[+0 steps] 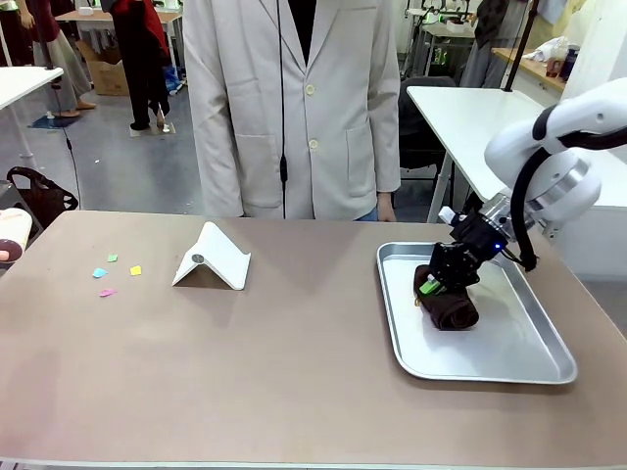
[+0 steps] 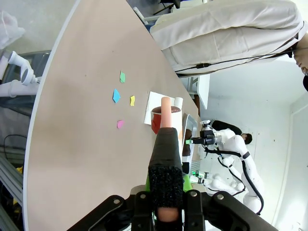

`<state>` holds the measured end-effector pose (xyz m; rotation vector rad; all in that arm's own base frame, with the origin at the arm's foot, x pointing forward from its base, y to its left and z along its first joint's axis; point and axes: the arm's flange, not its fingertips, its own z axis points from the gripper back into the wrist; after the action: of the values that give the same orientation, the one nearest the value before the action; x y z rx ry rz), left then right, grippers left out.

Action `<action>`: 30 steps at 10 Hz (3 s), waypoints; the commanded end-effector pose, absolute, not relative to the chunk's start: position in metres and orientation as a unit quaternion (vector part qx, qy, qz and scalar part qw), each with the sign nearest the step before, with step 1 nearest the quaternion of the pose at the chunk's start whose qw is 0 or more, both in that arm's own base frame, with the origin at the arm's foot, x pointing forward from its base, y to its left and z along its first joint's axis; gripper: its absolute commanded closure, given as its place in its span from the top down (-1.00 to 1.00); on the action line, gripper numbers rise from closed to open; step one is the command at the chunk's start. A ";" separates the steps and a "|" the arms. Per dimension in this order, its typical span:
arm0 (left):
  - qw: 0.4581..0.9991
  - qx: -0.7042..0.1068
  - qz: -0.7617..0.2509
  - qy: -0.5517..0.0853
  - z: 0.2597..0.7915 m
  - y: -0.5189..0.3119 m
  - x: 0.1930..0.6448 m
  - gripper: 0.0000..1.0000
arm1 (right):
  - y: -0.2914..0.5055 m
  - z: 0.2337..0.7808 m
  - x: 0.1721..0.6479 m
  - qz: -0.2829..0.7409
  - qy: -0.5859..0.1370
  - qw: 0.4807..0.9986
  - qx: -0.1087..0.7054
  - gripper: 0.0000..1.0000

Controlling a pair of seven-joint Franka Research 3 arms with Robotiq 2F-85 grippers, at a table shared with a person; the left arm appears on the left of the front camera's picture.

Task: Clean the surface of the table.
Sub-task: If a person points to the right, clean the right side of the table with your right hand, and if they point to the left, clean the left side with your left hand.

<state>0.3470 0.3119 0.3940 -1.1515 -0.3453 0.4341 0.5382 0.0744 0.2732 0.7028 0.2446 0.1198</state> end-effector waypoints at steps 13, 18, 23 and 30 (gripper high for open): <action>0.804 -0.537 0.194 -0.165 0.397 0.311 0.343 -1.00 | 0.026 0.284 0.537 -0.027 0.074 0.946 0.313 -1.00; 0.804 -0.537 0.194 -0.165 0.397 0.311 0.343 -1.00 | -0.016 0.286 0.532 -0.062 0.061 0.927 0.364 -1.00; 0.804 -0.537 0.194 -0.165 0.397 0.311 0.343 -1.00 | -0.040 0.305 0.515 0.050 0.093 0.778 0.619 -1.00; 0.804 -0.537 0.194 -0.165 0.397 0.311 0.343 -1.00 | -0.073 0.376 0.444 0.142 0.080 0.644 0.747 -1.00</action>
<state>0.3466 0.3123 0.3947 -1.1509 -0.3473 0.4340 0.4654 -0.0742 0.3590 1.7035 0.1805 0.3147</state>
